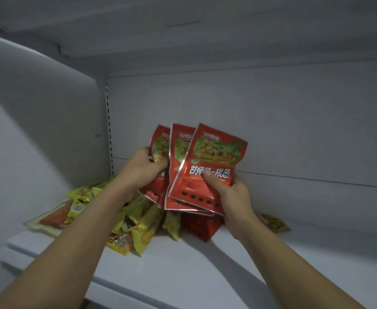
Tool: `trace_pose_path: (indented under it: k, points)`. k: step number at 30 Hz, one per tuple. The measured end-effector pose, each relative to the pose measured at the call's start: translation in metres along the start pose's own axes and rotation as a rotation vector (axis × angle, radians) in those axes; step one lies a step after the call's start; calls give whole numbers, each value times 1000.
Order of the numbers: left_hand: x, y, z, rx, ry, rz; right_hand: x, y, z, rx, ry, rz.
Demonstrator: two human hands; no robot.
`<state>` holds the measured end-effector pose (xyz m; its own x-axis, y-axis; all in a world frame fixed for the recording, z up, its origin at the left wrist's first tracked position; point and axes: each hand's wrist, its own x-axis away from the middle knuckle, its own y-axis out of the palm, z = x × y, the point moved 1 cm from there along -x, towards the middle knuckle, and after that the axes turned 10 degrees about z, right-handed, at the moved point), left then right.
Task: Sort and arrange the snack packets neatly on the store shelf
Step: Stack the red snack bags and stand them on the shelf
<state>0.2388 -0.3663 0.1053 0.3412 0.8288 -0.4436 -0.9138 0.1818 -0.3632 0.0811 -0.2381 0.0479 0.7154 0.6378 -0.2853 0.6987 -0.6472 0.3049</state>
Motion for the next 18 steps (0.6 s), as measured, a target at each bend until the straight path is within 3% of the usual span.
trace_pose_path:
  k: [3, 8, 13, 18]
  points:
    - [18, 22, 23, 253, -99, -103, -2, -20, -25, -10, -20, 21]
    - [55, 84, 63, 442, -151, -268, 11, -89, -57, 29, -84, 153]
    - [111, 164, 120, 478, -176, -529, 43, -199, -93, 119, -116, 336]
    - [184, 246, 180, 500, -168, -596, 89, -310, -131, 243, -65, 374]
